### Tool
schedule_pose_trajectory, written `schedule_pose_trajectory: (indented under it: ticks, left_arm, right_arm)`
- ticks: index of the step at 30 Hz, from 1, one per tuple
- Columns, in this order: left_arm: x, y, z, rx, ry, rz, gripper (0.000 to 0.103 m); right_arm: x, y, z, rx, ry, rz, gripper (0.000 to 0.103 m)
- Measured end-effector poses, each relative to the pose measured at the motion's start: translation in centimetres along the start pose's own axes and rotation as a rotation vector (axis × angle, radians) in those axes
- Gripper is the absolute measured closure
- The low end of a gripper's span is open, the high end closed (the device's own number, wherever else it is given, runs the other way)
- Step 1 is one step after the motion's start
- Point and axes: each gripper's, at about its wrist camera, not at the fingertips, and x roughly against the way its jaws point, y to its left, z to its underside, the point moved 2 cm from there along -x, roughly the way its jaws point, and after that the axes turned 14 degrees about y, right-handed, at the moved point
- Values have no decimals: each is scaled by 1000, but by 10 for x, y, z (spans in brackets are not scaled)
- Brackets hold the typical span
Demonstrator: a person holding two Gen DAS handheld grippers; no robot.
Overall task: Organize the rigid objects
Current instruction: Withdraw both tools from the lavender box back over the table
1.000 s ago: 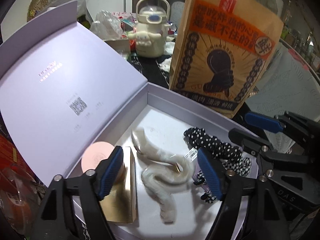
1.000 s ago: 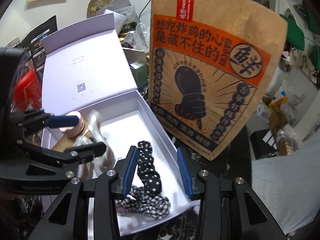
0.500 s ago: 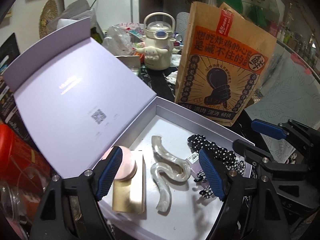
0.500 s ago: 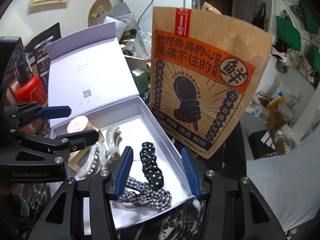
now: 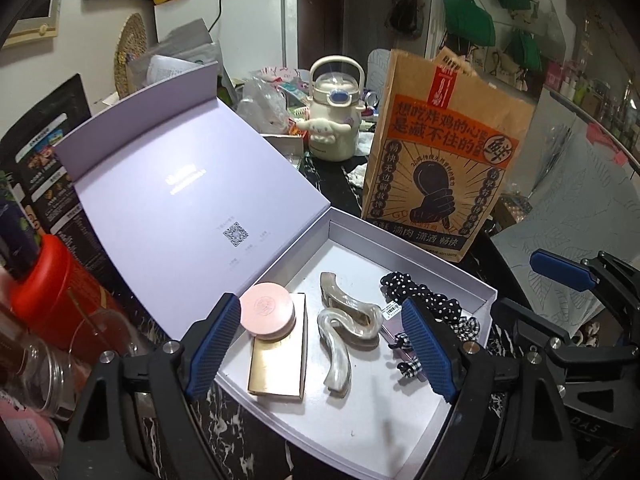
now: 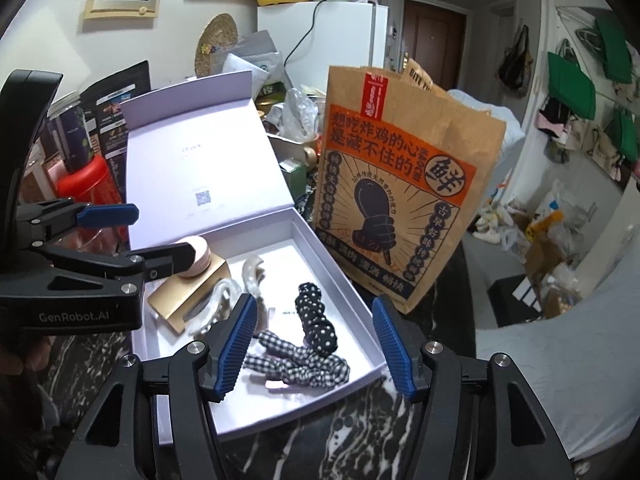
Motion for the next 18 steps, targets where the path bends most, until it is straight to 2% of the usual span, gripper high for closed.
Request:
schedule_pose_trajectory:
  ticks: [9, 18]
  left_arm:
    - [24, 4, 15, 21, -41, -3, 20]
    - [47, 3, 34, 19, -67, 1, 20]
  right_arm:
    - [23, 7, 12, 2, -36, -3, 36]
    - [42, 12, 26, -21, -64, -8, 35]
